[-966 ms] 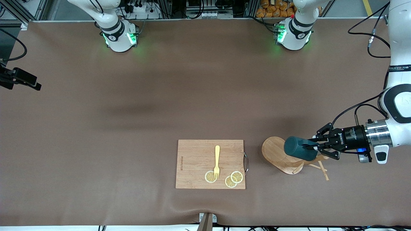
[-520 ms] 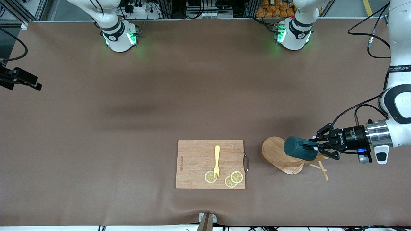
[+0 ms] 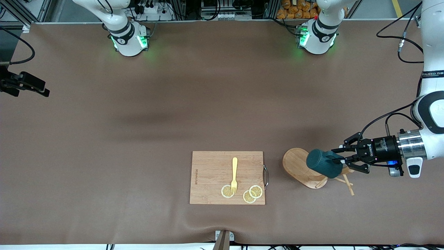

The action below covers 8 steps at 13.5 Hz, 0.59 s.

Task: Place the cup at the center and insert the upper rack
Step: 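Open the left gripper and pull it away from the mug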

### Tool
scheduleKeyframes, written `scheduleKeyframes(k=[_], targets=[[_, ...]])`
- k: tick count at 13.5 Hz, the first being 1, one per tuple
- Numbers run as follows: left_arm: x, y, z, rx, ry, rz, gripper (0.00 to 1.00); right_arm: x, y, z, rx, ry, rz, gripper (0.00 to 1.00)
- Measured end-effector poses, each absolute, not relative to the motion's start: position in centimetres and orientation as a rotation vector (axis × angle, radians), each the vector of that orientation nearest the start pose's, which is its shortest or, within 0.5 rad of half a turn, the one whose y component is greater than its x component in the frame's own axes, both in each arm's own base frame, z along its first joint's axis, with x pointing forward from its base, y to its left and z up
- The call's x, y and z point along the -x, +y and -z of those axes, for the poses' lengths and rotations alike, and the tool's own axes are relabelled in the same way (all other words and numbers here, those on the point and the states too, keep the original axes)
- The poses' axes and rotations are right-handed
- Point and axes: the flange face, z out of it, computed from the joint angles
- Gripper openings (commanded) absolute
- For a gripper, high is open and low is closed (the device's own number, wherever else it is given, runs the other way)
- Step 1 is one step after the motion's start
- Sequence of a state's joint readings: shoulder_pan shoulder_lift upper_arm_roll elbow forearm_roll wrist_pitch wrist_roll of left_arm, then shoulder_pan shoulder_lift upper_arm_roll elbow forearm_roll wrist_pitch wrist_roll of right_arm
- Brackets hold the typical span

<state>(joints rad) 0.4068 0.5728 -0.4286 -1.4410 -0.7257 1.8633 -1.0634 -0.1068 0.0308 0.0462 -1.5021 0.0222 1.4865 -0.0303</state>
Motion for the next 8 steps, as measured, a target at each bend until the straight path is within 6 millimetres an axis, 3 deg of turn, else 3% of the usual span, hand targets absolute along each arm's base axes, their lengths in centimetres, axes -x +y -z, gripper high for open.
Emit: scheduleKeyframes(k=[1,5,8], targets=[[-70.1,-0.8,-40.2,-1.807,1.460,0.700,1.00,-55.4,-3.1,-63.2,3.114,0.045,-0.082,1.00],[-70.1,-0.9,-40.6,-1.812,1.448,0.706,1.00,-55.2,-2.7,-63.0,3.166,0.022,-0.116,1.00],[-69.7,-1.0,-43.2,-1.842,1.405,0.719,1.00,-55.0,-2.0,-62.9,3.175,0.003,-0.148,1.00]])
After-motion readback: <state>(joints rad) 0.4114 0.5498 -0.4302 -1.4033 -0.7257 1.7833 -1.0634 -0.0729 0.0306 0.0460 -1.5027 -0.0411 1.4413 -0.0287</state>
